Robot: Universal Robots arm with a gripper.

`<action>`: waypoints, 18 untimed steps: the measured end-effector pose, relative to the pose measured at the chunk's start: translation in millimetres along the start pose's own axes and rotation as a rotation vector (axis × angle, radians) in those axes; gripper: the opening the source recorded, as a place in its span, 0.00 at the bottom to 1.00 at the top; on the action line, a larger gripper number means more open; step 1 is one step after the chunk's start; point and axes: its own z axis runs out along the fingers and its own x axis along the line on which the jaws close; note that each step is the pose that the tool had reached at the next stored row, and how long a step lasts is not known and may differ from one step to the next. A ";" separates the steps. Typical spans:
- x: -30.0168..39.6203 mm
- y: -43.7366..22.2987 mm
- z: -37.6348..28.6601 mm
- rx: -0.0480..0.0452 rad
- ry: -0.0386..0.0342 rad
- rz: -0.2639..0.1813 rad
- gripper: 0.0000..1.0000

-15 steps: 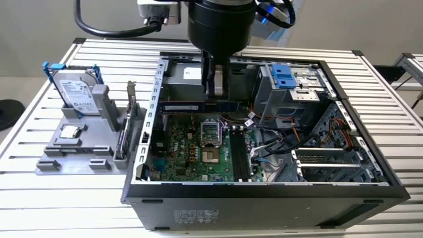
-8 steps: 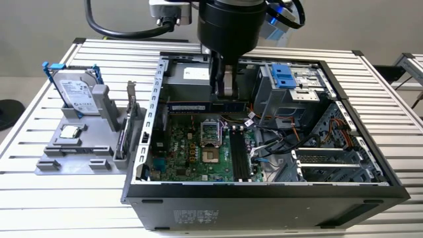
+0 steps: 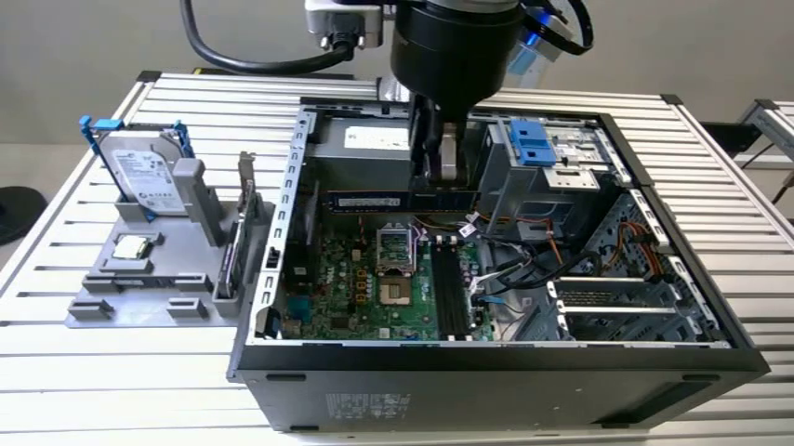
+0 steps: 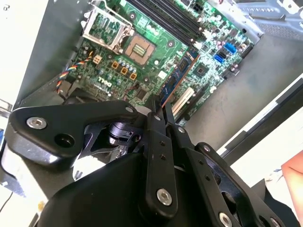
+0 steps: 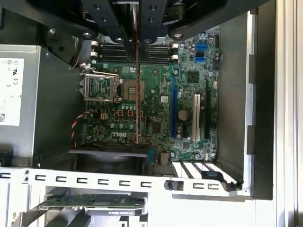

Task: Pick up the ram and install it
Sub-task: 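Pick up the ram and move it above insertion slot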

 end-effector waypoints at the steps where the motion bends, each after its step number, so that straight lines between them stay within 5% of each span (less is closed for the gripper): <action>1: 0.0 -1.6 -0.1 0.0000 0.0001 0.000 0.00; 18: 0.5 -28.0 -0.7 0.0000 0.0001 0.000 0.00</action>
